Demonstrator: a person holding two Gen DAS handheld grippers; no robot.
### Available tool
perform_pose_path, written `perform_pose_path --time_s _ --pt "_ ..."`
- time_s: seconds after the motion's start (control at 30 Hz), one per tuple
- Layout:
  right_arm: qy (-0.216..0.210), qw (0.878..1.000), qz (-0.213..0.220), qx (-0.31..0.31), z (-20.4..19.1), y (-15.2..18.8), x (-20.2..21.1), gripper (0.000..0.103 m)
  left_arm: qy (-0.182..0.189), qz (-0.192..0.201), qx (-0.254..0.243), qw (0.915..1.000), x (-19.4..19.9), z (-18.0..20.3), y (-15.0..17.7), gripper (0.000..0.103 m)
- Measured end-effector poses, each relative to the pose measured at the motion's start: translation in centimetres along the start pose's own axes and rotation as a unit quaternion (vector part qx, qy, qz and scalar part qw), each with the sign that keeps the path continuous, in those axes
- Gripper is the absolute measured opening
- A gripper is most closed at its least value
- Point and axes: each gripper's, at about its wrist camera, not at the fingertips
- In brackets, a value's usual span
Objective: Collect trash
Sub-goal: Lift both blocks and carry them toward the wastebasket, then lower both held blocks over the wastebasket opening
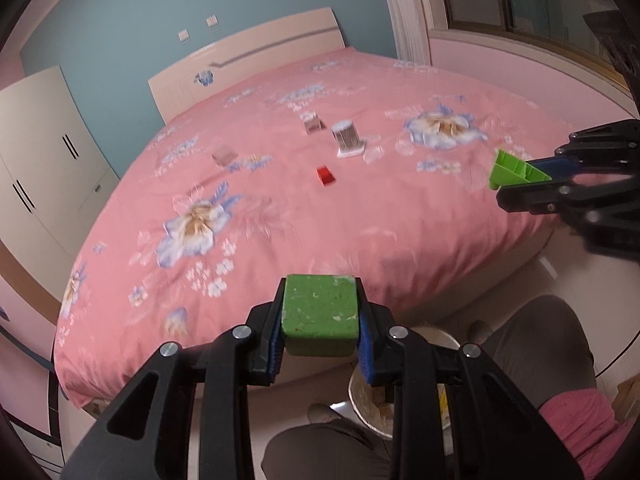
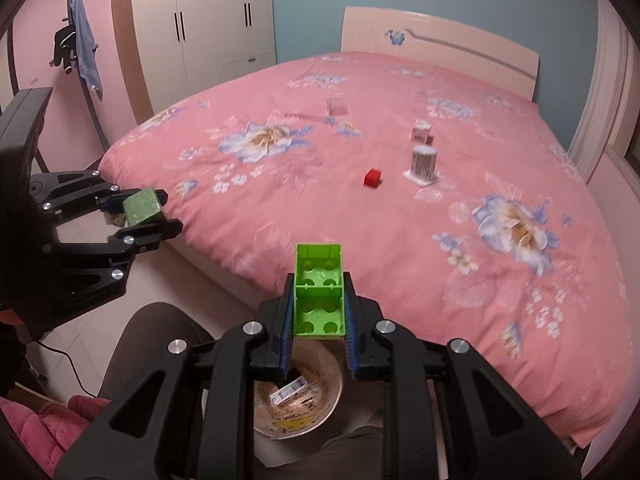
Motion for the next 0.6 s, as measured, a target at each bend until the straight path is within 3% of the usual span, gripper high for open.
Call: perform_pose_path --time_s 0.6 --pt "-0.055 0.991 -0.122 -0.025 -0.9 5.4 -11.2 0.022 0.041 -0.122 -0.003 0.9917 -10.2 2.0 4.7 0.032"
Point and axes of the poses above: each gripper's, at about its wrist camera, not at the fingertips, and x roughly against the way its jaws point, z to its right, y to its underside, and after that the axes turned 10 degrees about -z, right-handed
